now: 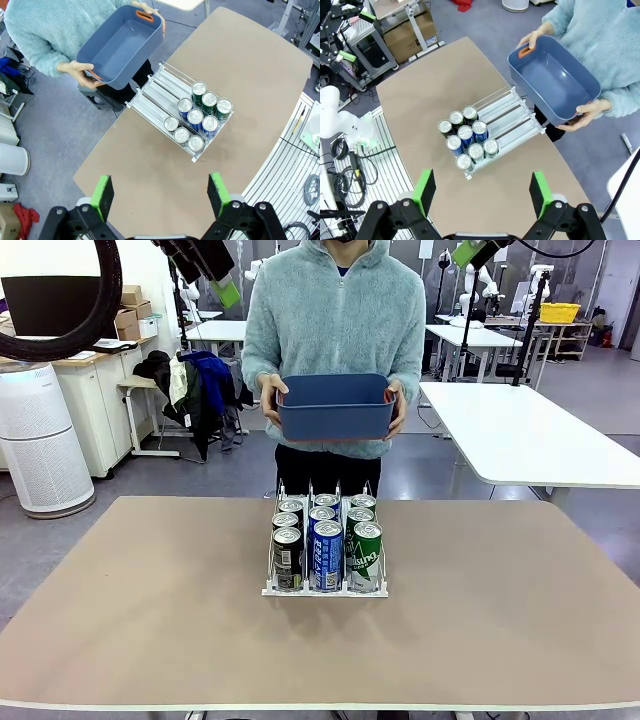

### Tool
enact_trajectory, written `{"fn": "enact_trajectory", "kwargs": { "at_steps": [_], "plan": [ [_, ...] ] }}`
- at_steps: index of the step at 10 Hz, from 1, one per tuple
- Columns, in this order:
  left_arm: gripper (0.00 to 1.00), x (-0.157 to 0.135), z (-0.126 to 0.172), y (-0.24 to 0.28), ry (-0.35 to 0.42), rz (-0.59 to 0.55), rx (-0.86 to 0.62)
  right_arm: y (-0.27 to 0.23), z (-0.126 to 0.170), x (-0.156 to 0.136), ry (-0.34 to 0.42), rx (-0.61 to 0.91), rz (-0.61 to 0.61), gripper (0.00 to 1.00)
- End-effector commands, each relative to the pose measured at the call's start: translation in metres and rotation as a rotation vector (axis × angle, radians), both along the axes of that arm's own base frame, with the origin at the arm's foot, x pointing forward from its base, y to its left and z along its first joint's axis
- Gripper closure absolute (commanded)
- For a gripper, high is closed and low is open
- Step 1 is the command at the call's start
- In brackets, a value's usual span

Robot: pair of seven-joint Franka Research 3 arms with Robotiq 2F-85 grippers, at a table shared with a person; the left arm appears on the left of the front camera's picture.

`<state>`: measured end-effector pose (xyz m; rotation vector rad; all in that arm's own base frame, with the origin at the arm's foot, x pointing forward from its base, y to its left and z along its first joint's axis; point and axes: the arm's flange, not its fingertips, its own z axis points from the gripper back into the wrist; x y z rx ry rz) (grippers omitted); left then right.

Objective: Fill the beverage cans into the dispenser.
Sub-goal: Place the picked Sprite in the line of the Automatic Can Dispenser with the same cans.

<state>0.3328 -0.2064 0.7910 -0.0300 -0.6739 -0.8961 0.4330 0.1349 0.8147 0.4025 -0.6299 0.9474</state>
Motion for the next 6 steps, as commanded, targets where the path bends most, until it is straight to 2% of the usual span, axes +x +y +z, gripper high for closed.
{"fn": "enact_trajectory", "kwargs": {
  "at_steps": [1, 2, 6],
  "plan": [
    [0.0, -0.001, -0.001, 0.001, -0.003, 0.004, -0.003, -0.002, -0.011, -0.002, -0.034, -0.004, -0.027, 0.0],
    [0.0, -0.001, -0.001, 0.001, -0.003, 0.004, -0.003, 0.0, 0.0, 0.0, 0.0, 0.0, 0.0, 0.0],
    [0.0, -0.001, -0.001, 0.001, -0.003, 0.004, -0.003, 0.0, 0.0, 0.0, 0.0, 0.0, 0.0, 0.0]
  ]
}}
